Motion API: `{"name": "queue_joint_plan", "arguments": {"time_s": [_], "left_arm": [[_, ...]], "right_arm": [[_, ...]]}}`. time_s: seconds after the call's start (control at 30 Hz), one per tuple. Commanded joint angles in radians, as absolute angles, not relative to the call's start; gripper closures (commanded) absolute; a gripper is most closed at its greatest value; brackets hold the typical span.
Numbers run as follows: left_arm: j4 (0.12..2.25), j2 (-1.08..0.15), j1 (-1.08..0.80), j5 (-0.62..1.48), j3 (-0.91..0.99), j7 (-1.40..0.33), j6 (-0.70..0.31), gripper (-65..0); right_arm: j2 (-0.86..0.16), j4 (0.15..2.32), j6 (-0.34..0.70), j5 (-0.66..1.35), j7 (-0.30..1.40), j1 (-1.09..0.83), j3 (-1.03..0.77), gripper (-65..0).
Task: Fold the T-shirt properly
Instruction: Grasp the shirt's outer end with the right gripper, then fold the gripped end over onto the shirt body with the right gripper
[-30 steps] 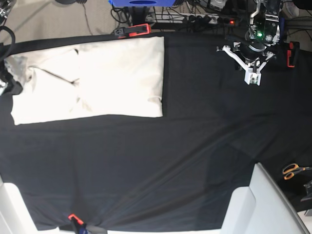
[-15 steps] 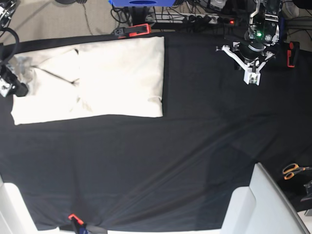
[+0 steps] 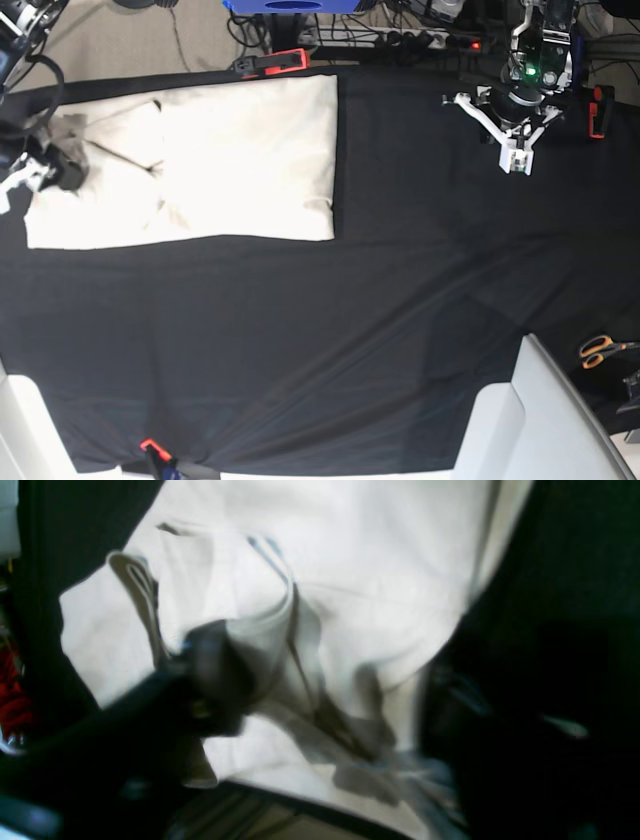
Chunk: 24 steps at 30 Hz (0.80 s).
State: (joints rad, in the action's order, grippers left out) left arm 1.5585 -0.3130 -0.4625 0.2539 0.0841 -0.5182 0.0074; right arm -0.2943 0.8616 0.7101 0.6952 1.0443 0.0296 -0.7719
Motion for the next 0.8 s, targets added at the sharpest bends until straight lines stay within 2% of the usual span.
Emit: {"name": "queue_joint_plan", "arguments": {"time_s": [0.0,0.2,0.43,0.7,0.73,0.77], "left_arm": [[1.555,-0.321,-0.461,0.249,0.088,-0.509,0.012,0.0],[1.524,-0.32,-0.461,0.249,0.088,-0.504,0.012,0.0],[1.527,-0.32,-0.464,0.249,0.088,-0.504,0.012,0.0],[1.527,-0.318,-0.466,0.249,0.088,-0.503,0.012,0.0],[1.527,-0.318,-0.464,0.249,0.088,-0.503,0.012,0.0],[1.529,-0.318,-0.463,0.249,0.088,-0.503,0.012,0.0]], "right_arm": [[-0.298,0.858,0.698,0.654,1.084,0.024,-0.766,-31.2],[-0.3,0.86,0.698,0.653,1.04,0.027,-0.731,0.0],[-0.306,0.92,0.698,0.653,0.931,0.022,-0.593,-0.6],[-0.265,1.388,0.698,0.651,0.846,-0.143,-0.406,-0.6],[-0.265,1.437,0.677,0.651,0.842,-0.165,-0.372,-0.6],[-0.271,1.497,0.604,0.651,0.832,-0.189,-0.332,-0.6]]}}
